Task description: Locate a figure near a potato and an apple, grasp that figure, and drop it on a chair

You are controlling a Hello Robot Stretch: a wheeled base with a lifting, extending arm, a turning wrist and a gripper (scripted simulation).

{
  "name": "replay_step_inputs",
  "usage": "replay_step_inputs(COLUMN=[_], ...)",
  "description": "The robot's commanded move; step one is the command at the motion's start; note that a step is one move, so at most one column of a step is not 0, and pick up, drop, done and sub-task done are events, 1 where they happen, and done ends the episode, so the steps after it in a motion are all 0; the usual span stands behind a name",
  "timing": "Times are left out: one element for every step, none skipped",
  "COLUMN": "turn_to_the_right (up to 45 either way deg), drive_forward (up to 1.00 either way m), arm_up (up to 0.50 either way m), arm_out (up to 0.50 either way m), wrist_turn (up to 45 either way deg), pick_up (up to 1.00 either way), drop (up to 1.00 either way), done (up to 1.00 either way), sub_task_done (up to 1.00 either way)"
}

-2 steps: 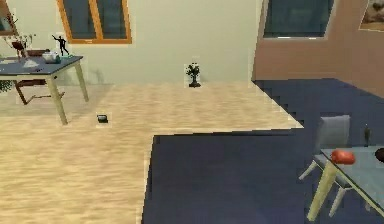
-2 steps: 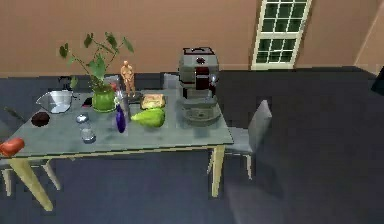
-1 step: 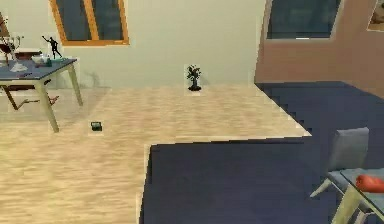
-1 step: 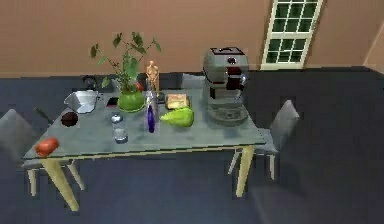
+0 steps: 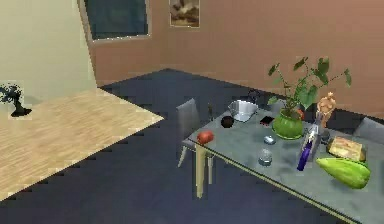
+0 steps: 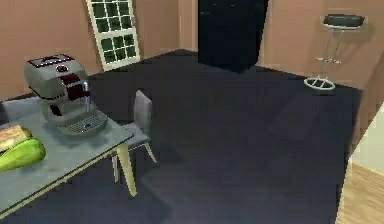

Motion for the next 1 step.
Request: replay_step_inputs(turn_to_the_right=[27.0], drive_forward=[0.00], arm_up=[0.00], arm_out=[0.00], wrist_turn=[0.0], pick_up=[0.00], drop=[0.00], done=[0.00], sub_task_done=[0.00])
